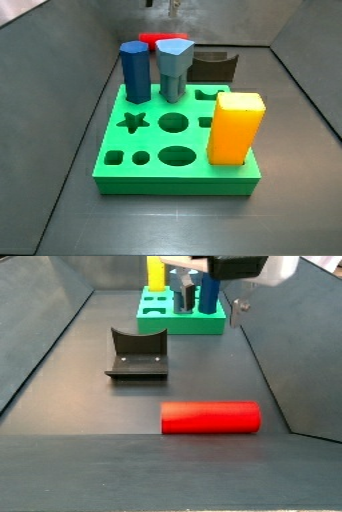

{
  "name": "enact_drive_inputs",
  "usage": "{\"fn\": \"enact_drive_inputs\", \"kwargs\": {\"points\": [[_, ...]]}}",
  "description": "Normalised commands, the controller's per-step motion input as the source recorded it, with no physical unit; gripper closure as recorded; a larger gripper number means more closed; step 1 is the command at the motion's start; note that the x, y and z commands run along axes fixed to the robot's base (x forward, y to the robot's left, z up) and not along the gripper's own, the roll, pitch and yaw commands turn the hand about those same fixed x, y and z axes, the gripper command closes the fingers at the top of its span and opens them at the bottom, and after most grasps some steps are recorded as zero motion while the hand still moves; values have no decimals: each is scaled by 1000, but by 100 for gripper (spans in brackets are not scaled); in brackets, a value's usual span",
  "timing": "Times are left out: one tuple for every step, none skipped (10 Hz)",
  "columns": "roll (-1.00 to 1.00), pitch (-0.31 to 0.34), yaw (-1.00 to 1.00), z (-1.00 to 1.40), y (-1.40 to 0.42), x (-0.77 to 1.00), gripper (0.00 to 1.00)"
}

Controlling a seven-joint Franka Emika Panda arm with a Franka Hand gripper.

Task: Pick up the round object. Move up. Place the round object on the fixture. Regrasp the round object. Move to above the board. Insert the round object.
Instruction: Pick up the round object.

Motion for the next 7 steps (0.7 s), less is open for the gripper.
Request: {"fn": "enact_drive_inputs", "kwargs": {"points": [[-113, 4, -666, 0, 220, 6, 0], [-137, 0, -651, 0, 211, 40, 0], [-160, 0, -634, 0, 217, 40, 0], [-169, 0, -617, 0, 220, 31, 0], [-180, 0, -591, 0, 243, 29, 0], [-153, 0, -540, -63, 337, 74, 0], [-163, 0, -463, -180, 417, 106, 0]]}}
